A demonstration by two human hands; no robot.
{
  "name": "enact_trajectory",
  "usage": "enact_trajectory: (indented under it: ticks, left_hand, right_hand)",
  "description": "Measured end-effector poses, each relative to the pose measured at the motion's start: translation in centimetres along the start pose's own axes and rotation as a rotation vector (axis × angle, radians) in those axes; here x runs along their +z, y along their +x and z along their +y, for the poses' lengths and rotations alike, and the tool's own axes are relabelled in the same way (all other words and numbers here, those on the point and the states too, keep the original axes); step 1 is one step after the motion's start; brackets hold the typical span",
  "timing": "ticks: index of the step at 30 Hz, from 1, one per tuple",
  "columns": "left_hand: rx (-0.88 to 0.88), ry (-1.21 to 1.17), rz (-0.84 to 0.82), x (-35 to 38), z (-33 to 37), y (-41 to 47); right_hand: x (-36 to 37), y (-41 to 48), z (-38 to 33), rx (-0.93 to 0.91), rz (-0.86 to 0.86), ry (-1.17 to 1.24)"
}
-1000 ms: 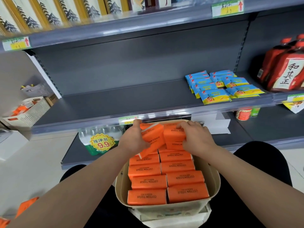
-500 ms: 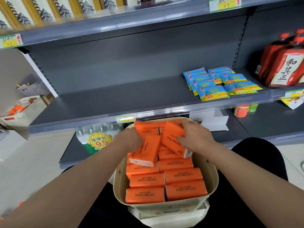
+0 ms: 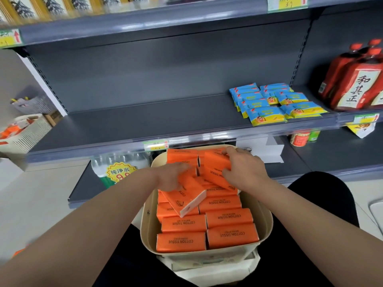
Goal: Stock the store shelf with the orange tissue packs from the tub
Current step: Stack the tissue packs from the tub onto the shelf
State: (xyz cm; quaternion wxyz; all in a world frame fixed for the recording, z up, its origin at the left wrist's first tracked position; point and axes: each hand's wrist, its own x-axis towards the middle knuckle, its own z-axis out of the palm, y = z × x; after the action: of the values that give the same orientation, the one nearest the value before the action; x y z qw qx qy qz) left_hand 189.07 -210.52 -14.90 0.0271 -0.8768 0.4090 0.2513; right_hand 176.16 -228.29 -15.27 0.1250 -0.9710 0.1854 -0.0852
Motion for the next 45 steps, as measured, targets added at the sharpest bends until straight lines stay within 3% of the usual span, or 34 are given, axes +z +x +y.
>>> enact_trajectory:
  ticks: [2, 7, 9, 12, 14, 17, 20, 26, 37, 45]
  left_hand:
    - [-0.022, 0.003, -0.076, -0.1, -0.4, -0.2]
    - [-0.182, 0.134, -0.079, -0.9, -0.7, -1.4]
    - [-0.187, 0.000, -0.120, -1.1, -1.1, -1.9]
    - [-0.235, -0.449, -0.169, -1.7, -1.8, -2.4]
    - [-0.251, -0.589, -0.050, -2.8, -2.3, -2.2]
    - [-0.258, -0.728, 0.253, -5.4, -3.3, -0.4]
    - [-0.302, -0.666, 0.543, -8.5, -4.6, 2.8]
    - [-0.340, -0.532, 0.800, -13.9, -6.2, 11.6]
    - [-0.212, -0.282, 0.720, -20.1, -5.0, 28.6]
    - [-0.121, -0.059, 0.748, -21.8, -5.1, 35.9]
  right_hand:
    - [0.0, 0.0, 0.0, -0.001, -0.008, -0.006]
    - [-0.4, 0.0, 0.2, 0.004, 0.012, 0.022]
    - [-0.9, 0.4, 0.5, 0.015, 0.040, 0.031]
    - [-1.7, 1.6, 1.2, 0.046, 0.068, 0.013]
    - [-2.2, 2.9, 1.7, 0.058, 0.072, -0.006]
    - [-2.7, 5.8, 2.5, 0.059, 0.104, -0.017]
    - [-3.4, 9.7, 3.1, 0.043, 0.160, -0.033]
    - [-3.7, 19.1, 4.1, -0.068, 0.245, -0.018]
    - [0.5, 29.9, 8.3, -0.182, 0.189, 0.003]
    - [1.4, 31.9, 9.7, -0.236, 0.269, -0.125]
